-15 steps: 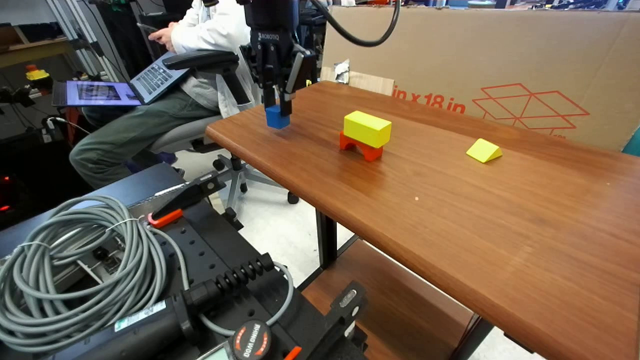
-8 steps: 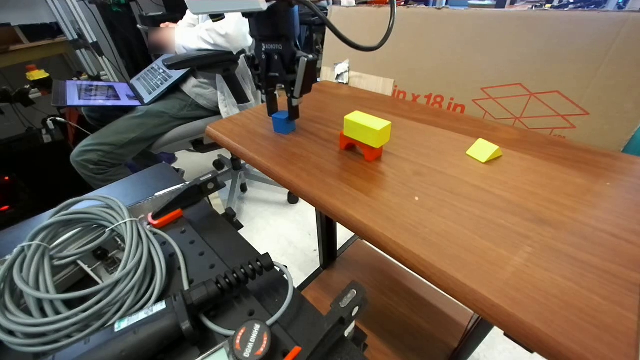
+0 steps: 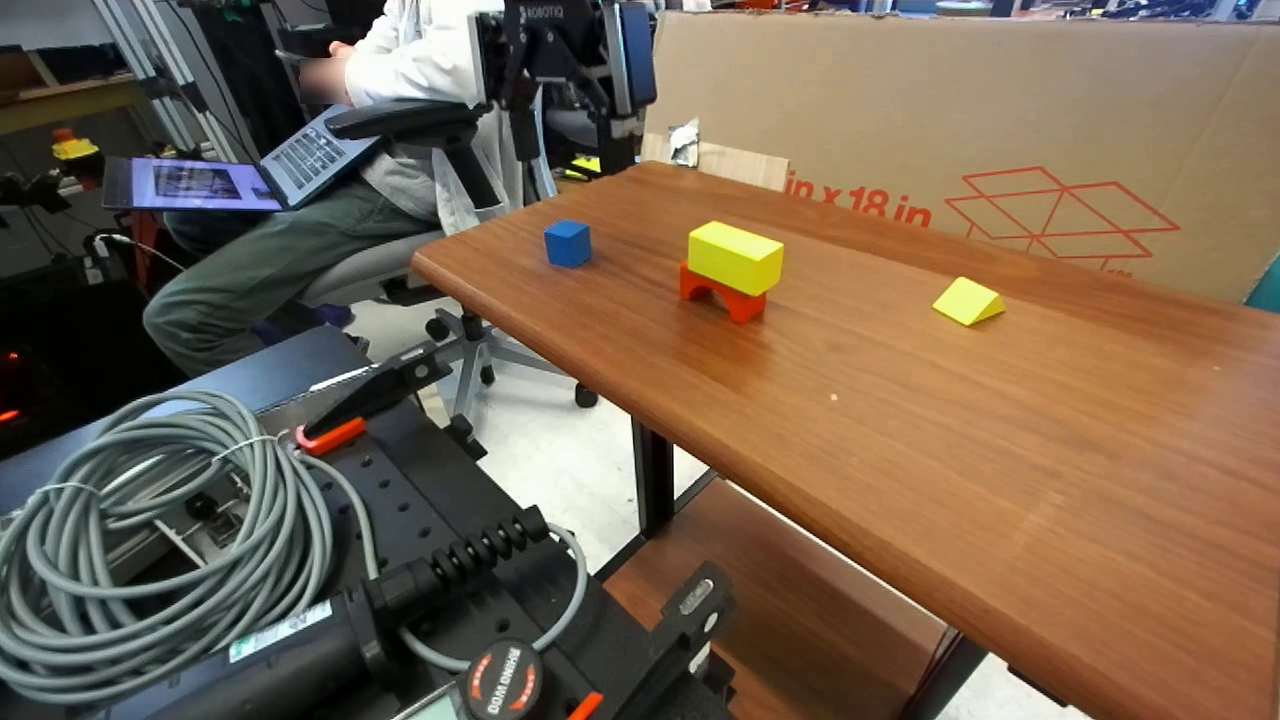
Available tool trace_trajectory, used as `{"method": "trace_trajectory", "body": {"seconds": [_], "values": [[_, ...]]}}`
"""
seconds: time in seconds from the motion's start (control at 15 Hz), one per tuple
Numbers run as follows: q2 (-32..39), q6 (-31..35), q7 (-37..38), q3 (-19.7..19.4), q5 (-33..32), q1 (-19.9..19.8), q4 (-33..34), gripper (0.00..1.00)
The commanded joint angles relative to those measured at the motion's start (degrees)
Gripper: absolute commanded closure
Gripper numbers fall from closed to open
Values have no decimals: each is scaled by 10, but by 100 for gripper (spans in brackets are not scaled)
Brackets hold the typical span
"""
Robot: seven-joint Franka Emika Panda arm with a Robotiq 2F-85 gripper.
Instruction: Put the blue toy on the table.
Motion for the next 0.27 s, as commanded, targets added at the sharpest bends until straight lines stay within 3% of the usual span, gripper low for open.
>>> {"method": "trace_trajectory", "body": {"seconds": [0.0,0.2], "values": [[-26,-16,-9,3,4,-12,-11,0],[-81,-50,-25,4,11,-27,-33,0]]}}
